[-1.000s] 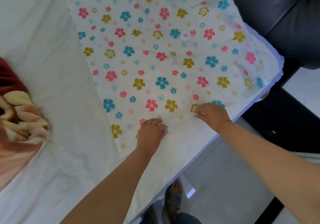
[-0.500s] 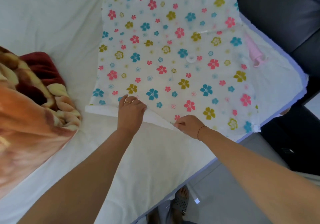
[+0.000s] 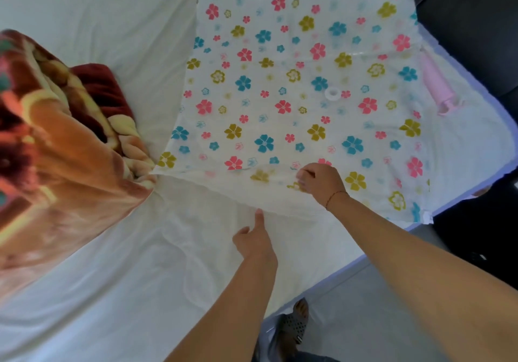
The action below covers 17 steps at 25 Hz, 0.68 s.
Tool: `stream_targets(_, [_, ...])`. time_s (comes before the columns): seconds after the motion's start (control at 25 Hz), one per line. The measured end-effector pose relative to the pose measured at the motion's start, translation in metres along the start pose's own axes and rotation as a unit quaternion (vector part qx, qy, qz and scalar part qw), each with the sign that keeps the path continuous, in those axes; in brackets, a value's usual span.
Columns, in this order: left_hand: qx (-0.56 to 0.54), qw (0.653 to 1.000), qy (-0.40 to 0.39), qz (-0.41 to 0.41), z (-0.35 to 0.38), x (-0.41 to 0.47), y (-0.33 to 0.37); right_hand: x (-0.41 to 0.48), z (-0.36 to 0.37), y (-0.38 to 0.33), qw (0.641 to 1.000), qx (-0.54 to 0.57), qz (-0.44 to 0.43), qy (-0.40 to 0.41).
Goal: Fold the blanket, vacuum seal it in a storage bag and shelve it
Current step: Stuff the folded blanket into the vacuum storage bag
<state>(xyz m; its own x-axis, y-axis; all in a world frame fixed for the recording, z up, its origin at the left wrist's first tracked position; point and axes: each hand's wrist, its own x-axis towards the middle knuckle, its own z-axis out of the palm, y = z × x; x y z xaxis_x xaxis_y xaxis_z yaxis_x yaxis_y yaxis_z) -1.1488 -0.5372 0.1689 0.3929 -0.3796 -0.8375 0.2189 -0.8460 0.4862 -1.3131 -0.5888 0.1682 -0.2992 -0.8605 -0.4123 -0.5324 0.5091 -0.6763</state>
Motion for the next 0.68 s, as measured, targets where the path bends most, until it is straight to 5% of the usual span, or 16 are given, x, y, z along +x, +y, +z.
stream_targets(0.16, [-0.049, 0.992, -0.105, 0.046, 0.005, 0.01, 0.002, -0.009, 0.002, -0.014, 0.998, 0.035, -0.038, 0.031])
stream_targets(0.36, [-0.043, 0.987, -0.082, 0.132, 0.0, 0.009, 0.029, -0.024, 0.001, -0.014, 0.987, -0.129, -0.085, -0.052])
stream_targets(0.68, [0.004, 0.966, -0.107, 0.236, -0.004, 0.0, 0.055, -0.028, 0.011, -0.027, 0.975, -0.14, -0.128, -0.112])
